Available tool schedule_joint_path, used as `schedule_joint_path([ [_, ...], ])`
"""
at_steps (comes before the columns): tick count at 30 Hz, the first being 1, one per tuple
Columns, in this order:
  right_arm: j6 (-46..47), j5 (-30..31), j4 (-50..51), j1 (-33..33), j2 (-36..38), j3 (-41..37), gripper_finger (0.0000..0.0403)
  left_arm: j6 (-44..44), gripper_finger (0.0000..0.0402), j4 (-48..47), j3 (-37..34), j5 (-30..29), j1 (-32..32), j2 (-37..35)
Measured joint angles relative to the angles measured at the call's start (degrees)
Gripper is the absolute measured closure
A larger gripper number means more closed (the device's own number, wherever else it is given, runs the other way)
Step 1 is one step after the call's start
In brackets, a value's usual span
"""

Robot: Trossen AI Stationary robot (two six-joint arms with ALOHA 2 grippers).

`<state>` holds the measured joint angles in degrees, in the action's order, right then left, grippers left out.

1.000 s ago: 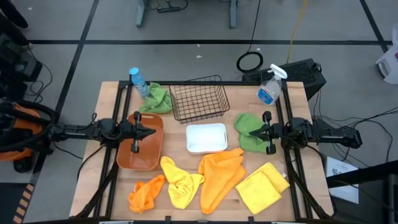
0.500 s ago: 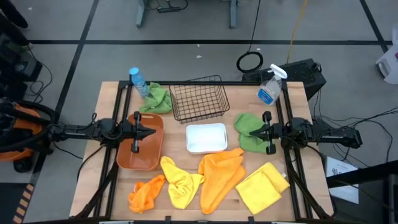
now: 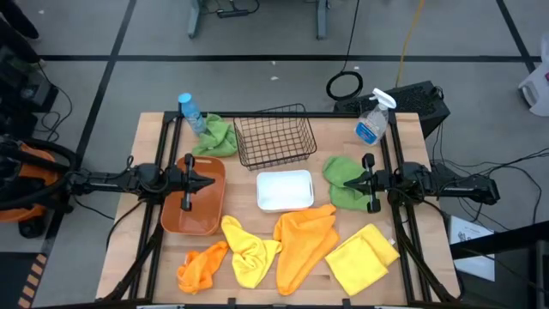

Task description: Sort microfiber towel by color & place in baskets

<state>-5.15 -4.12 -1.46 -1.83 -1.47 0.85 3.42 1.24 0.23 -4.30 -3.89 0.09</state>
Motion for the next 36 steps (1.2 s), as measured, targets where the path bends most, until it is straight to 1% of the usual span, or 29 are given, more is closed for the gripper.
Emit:
schedule_joint_path([
  [32,-0.02,0.05,-0.02,-0.01,0.02,0.01,0.0403,0.0,0.04,-0.01,0.02,0.0,-0.01,-0.01],
  [36,0.49,2.72,0.07,0.01,0.0,-0.05,0.0403,0.0,0.04,0.0,0.02,0.0,0.0,0.0],
])
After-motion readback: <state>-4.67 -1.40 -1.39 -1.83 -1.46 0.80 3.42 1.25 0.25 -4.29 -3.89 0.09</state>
